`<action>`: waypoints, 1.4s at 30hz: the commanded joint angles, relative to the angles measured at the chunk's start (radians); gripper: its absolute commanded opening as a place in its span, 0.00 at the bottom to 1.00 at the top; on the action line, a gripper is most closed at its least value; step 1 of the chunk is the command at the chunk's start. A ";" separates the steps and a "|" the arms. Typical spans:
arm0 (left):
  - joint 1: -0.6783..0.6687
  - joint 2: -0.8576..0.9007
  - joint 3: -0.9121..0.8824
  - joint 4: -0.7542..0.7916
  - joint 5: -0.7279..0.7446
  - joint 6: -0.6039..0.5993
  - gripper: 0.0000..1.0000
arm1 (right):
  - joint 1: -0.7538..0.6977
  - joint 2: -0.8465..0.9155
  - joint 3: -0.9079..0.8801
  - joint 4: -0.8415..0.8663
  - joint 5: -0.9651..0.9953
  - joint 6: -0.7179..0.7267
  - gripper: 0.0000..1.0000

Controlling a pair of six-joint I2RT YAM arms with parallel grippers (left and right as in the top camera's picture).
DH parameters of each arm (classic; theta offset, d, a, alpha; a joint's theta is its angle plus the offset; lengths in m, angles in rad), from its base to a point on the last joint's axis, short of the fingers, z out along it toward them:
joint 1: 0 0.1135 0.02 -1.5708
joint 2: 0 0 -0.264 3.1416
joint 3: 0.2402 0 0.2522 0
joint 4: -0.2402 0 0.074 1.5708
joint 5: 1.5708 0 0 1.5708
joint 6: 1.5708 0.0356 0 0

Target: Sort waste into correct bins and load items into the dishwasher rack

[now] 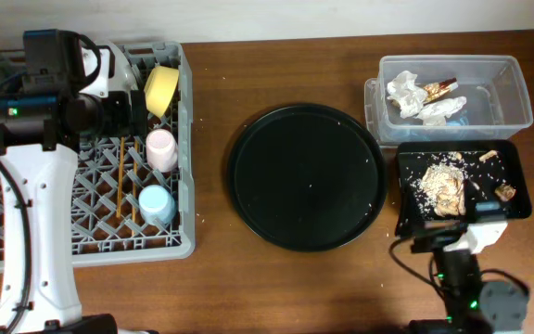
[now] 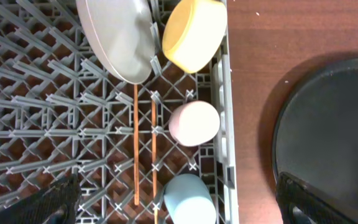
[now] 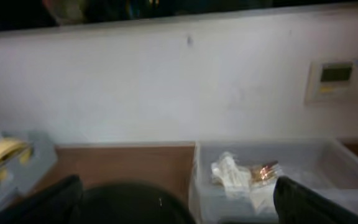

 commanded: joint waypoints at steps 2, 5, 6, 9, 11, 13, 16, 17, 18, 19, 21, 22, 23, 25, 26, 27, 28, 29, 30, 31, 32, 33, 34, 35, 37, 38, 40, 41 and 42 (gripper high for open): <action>0.003 0.006 0.002 0.002 0.008 0.001 0.99 | 0.004 -0.143 -0.233 0.064 -0.025 0.000 0.98; 0.003 0.006 0.002 0.002 0.008 0.001 0.99 | 0.006 -0.142 -0.318 0.085 -0.032 0.005 0.98; 0.003 0.006 0.002 0.002 0.008 0.001 0.99 | 0.006 -0.142 -0.323 0.034 -0.033 0.006 0.98; 0.003 0.006 0.002 0.002 0.008 0.001 0.99 | 0.006 -0.142 -0.323 0.035 -0.022 0.005 0.98; 0.003 0.006 0.002 0.002 0.008 0.001 0.99 | 0.006 -0.141 -0.323 0.035 -0.022 0.005 0.99; 0.003 0.006 0.002 0.002 0.008 0.001 0.99 | 0.006 -0.141 -0.323 0.035 -0.022 0.005 0.99; 0.003 0.006 0.002 0.002 0.008 0.001 0.99 | 0.006 -0.141 -0.323 0.035 -0.022 0.005 0.98; 0.003 0.006 0.002 0.002 0.008 0.001 0.99 | 0.006 -0.141 -0.323 0.035 -0.022 0.005 0.98; 0.003 0.006 0.002 0.002 0.008 0.001 0.99 | 0.006 -0.141 -0.323 0.035 -0.022 0.005 0.98; 0.003 0.006 0.002 0.002 0.008 0.001 0.99 | 0.006 -0.141 -0.323 0.035 -0.022 0.005 0.98; 0.003 0.006 0.002 -0.003 -0.013 0.011 0.99 | 0.006 -0.141 -0.323 0.035 -0.022 0.005 0.98; 0.003 0.006 0.002 -0.022 -0.058 0.013 0.99 | 0.006 -0.141 -0.323 0.035 -0.022 0.005 0.98; 0.003 0.006 0.002 -0.037 -0.065 0.013 0.99 | 0.006 -0.141 -0.323 0.035 -0.022 0.005 0.98; 0.003 -0.029 0.002 -0.049 -0.091 0.024 0.99 | 0.006 -0.141 -0.323 0.035 -0.022 0.005 0.98; 0.003 -0.047 0.002 -0.048 -0.088 0.024 0.99 | 0.006 -0.141 -0.323 0.035 -0.022 0.005 0.99; 0.003 -0.072 -0.004 -0.031 -0.074 0.025 0.99 | 0.006 -0.141 -0.323 0.035 -0.022 0.005 0.99; 0.003 -0.115 -0.045 0.040 -0.041 0.034 0.99 | 0.006 -0.141 -0.323 0.035 -0.022 0.005 0.98; 0.003 -0.154 -0.101 0.118 0.008 0.056 0.99 | 0.006 -0.141 -0.323 0.035 -0.022 0.005 0.99; 0.003 -0.221 -0.212 0.248 0.060 0.067 0.99 | 0.006 -0.141 -0.323 0.035 -0.022 0.005 0.98; 0.003 -0.297 -0.349 0.391 0.087 0.067 0.99 | 0.006 -0.141 -0.323 0.035 -0.022 0.005 0.98; 0.001 -0.383 -0.505 0.537 0.095 0.066 0.99 | 0.006 -0.141 -0.323 0.035 -0.022 0.005 0.98; -0.004 -0.488 -0.688 0.698 0.097 0.066 0.99 | 0.006 -0.141 -0.323 0.035 -0.022 0.005 0.98; -0.005 -0.549 -0.793 0.787 0.097 0.066 0.99 | 0.006 -0.141 -0.323 0.035 -0.022 0.005 0.98; -0.004 -0.677 -0.997 0.937 0.097 0.066 0.99 | 0.006 -0.141 -0.323 0.035 -0.022 0.005 0.98; -0.004 -0.833 -1.214 1.056 0.095 0.067 0.99 | 0.006 -0.141 -0.323 0.035 -0.022 0.005 0.98; -0.004 -0.912 -1.315 1.094 0.083 0.068 0.99 | 0.006 -0.141 -0.323 0.035 -0.022 0.005 0.98; -0.003 -1.015 -1.441 1.119 0.058 0.071 0.99 | 0.006 -0.141 -0.323 0.035 -0.022 0.005 0.98; -0.003 -1.079 -1.512 1.136 0.051 0.071 0.99 | 0.006 -0.141 -0.323 0.035 -0.022 0.005 0.98; -0.003 -1.128 -1.571 1.168 0.051 0.071 0.99 | 0.006 -0.141 -0.323 0.035 -0.022 0.005 0.98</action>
